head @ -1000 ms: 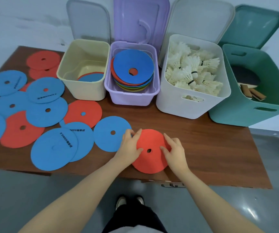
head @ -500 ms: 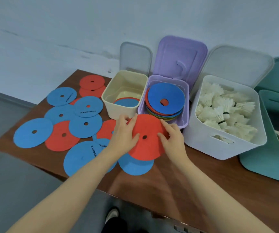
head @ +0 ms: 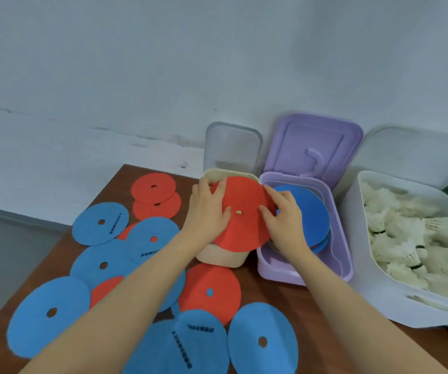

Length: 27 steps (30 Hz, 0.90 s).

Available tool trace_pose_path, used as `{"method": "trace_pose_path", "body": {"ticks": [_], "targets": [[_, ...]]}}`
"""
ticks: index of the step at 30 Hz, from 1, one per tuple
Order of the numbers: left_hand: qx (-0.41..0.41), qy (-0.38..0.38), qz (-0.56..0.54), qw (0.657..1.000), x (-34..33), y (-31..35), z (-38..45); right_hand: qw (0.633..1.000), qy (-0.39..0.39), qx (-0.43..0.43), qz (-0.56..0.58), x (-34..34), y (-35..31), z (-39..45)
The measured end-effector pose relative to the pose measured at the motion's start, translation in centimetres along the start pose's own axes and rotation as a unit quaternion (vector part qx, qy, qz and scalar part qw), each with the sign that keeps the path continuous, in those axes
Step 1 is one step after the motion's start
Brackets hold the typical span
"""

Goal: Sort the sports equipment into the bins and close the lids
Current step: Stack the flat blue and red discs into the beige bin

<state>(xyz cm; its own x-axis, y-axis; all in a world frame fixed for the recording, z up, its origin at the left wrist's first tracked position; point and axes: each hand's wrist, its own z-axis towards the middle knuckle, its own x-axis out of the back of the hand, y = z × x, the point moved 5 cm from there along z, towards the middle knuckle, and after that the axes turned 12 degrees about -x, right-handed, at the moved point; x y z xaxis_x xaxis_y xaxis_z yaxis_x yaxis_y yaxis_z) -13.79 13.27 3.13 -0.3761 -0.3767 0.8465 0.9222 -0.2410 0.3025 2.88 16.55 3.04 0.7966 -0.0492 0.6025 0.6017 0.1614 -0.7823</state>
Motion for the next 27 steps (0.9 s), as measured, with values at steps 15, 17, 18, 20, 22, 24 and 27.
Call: {"method": "trace_pose_path", "body": {"ticks": [15,17,18,20,22,24,27], "targets": [[-0.042,-0.207,0.070,0.975,-6.9,-8.0,3.4,0.950,-0.008,-0.086,-0.301,-7.0,3.6,4.3],[-0.045,-0.192,0.065,0.978,-6.5,-7.8,2.8,0.954,-0.009,-0.066,-0.291,-6.6,3.6,3.8],[-0.045,-0.187,0.065,0.979,-6.2,-7.6,2.4,0.958,-0.010,-0.059,-0.279,-6.4,3.5,3.3],[-0.043,-0.179,0.064,0.981,-5.4,-7.0,1.4,0.967,-0.009,-0.041,-0.251,-5.8,3.2,2.1],[-0.049,-0.165,0.066,0.983,-4.2,-6.2,0.6,0.973,0.002,-0.010,-0.231,-5.0,2.8,0.7],[-0.055,-0.146,0.063,0.986,-2.7,-5.1,-0.4,0.976,0.015,0.022,-0.217,-4.2,2.3,-0.9],[-0.049,-0.123,0.059,0.989,-0.8,-3.6,-3.0,0.979,0.026,0.054,-0.193,-3.7,2.0,-3.5]]}}
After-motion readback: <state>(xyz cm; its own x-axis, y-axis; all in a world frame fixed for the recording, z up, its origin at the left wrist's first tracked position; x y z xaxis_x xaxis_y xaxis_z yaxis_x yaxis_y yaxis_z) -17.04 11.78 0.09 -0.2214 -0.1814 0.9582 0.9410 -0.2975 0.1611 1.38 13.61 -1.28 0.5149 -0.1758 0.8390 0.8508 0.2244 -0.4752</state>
